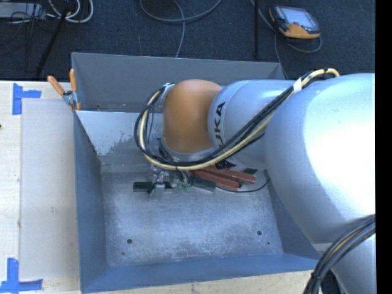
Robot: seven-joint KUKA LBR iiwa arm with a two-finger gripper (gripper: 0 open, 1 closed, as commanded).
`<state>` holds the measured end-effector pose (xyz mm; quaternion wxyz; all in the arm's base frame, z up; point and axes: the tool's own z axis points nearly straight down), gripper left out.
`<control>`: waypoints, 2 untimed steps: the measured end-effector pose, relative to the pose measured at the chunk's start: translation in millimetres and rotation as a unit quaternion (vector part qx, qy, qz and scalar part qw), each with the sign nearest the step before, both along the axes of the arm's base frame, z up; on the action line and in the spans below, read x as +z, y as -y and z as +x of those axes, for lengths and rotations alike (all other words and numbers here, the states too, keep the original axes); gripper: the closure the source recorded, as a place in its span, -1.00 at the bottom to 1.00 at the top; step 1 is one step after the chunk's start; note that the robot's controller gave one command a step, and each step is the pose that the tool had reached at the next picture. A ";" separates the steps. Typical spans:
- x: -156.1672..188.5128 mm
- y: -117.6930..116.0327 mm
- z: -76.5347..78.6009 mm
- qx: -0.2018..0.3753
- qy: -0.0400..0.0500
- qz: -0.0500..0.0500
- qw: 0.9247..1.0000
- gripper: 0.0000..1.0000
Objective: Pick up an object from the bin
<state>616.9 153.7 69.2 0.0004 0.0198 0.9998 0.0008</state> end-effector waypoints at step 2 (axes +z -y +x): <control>93.5 0.0 2.9 -0.001 0.002 0.000 1.000 1.00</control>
Offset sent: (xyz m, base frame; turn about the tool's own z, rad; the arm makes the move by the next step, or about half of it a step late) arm -0.0001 -0.0002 0.0570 0.0000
